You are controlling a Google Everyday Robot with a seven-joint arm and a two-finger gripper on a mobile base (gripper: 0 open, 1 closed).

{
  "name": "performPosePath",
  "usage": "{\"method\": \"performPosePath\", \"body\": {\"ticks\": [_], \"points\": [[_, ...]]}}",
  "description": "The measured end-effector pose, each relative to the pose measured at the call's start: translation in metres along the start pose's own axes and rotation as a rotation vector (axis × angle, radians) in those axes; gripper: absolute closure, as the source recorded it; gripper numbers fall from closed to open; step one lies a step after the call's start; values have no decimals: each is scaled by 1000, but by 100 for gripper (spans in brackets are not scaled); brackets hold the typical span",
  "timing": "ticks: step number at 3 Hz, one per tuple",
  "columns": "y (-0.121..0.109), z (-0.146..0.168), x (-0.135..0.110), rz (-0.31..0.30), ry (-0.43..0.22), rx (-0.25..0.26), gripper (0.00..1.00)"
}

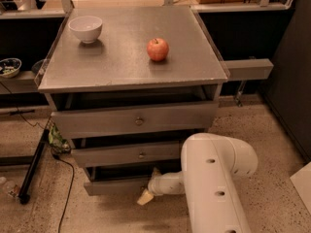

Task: Open bottom drawer

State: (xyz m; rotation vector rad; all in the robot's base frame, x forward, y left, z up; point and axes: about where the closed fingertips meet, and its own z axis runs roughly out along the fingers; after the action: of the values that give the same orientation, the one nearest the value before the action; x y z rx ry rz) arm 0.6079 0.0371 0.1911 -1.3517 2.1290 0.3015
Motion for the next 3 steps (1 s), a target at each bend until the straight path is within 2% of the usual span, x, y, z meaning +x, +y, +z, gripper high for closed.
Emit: {"method": "performPosePath", "body": {"ticks": [1, 2, 3], "points": [[0, 3, -2, 5, -8, -14, 0], [11, 12, -5, 3, -20, -53, 0], [11, 12, -6, 3, -20, -54, 0]]}}
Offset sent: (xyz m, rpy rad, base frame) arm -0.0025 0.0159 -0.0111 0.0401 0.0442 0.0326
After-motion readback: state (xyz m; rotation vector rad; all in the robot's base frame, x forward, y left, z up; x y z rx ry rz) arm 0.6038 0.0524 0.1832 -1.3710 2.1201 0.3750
